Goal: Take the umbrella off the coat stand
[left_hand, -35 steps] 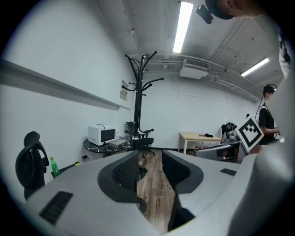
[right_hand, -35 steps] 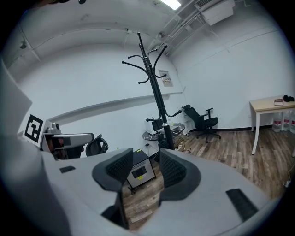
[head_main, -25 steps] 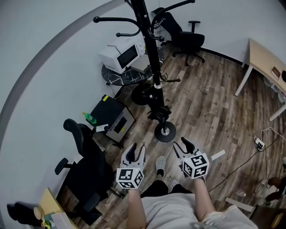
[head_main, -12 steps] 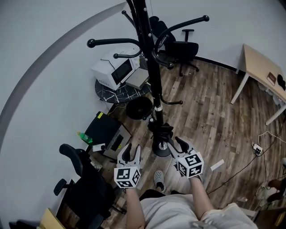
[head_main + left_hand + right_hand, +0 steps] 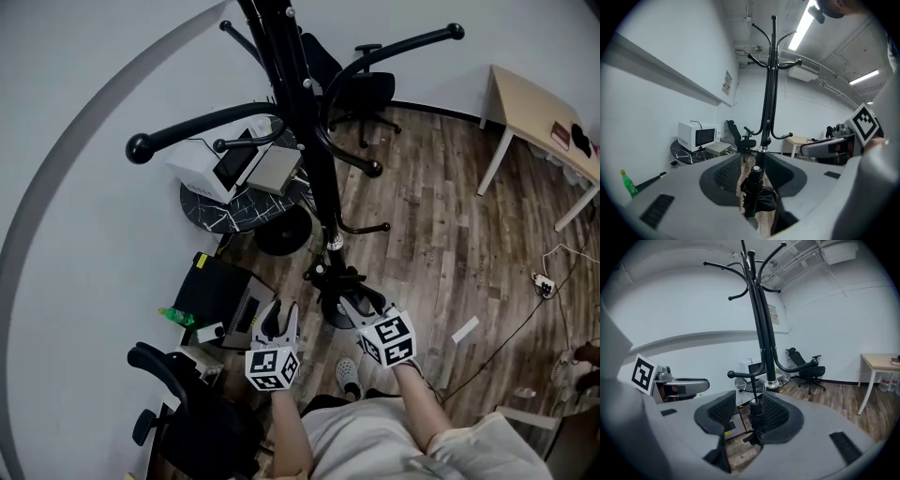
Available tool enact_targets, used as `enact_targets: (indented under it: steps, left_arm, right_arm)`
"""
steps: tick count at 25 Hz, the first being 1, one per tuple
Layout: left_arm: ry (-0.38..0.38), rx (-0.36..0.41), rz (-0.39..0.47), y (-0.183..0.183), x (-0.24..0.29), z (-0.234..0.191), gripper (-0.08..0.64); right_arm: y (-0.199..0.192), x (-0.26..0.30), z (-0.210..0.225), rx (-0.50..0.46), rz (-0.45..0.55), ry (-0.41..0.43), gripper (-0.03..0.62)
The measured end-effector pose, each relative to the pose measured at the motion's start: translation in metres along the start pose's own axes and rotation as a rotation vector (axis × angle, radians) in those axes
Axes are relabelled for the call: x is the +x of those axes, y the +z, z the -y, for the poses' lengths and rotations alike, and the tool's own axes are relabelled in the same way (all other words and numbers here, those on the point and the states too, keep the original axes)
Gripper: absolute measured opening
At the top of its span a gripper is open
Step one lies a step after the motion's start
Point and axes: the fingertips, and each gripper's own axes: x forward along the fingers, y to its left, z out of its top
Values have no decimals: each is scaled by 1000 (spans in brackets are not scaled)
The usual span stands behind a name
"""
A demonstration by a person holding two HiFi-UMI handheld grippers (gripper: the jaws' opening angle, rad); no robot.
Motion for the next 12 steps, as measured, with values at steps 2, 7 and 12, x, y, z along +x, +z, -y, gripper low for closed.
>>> enact_targets:
  steps: [2,7,12]
  left_arm:
    - [-18,-4,-24,-9,11,-6,163]
    - [-95,-8,-32,-17,40,-11,163]
    - [-185,19,-65,-31,58,-11,163]
  right_arm:
    - [0,11,0,2,-3,-9,184]
    - [1,34,5,6,-6,-40,183]
    - [-1,48,2,24,16,-72,176]
